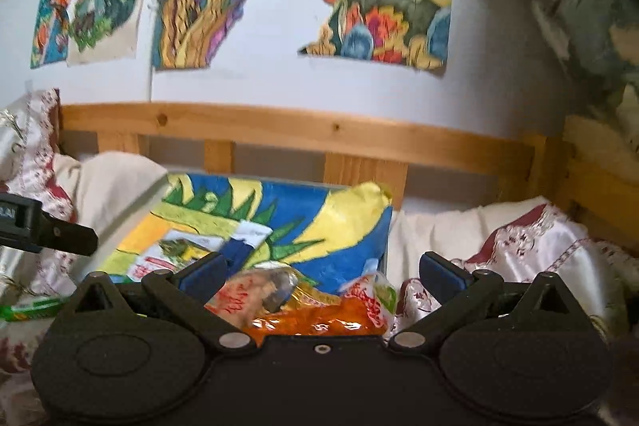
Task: Organize snacks
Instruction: 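Withdraw both open tools from the tray back over the remaining snacks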
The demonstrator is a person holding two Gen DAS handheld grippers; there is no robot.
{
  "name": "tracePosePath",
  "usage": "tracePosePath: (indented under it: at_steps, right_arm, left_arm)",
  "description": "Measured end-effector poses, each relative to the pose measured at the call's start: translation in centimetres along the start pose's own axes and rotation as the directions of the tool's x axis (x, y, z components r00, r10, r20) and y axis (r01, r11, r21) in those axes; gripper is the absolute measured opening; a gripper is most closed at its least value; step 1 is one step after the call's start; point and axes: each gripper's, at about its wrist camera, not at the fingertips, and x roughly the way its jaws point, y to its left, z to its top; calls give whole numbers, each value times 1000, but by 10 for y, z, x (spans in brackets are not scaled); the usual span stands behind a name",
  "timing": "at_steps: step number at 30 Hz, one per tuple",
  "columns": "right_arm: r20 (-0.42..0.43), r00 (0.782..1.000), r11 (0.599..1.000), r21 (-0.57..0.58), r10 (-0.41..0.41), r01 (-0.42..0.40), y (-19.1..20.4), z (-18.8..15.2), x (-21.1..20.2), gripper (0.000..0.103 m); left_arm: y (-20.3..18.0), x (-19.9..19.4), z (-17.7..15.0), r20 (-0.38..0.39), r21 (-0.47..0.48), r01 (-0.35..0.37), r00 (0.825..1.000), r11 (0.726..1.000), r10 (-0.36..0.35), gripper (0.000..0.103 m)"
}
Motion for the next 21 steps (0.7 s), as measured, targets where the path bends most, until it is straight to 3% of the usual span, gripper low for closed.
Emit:
tracePosePath:
  at_steps: [13, 21]
  right_arm:
    - [54, 997, 998, 1, 60, -60, 47, 8, -70, 102]
    - [11, 996, 996, -15, 89, -89, 73, -14, -107, 102]
  left_arm:
    - [21, -71, -22, 85, 37, -66, 994, 997, 62, 102]
    - [43, -99, -52, 63, 36, -93, 994, 995, 90, 102]
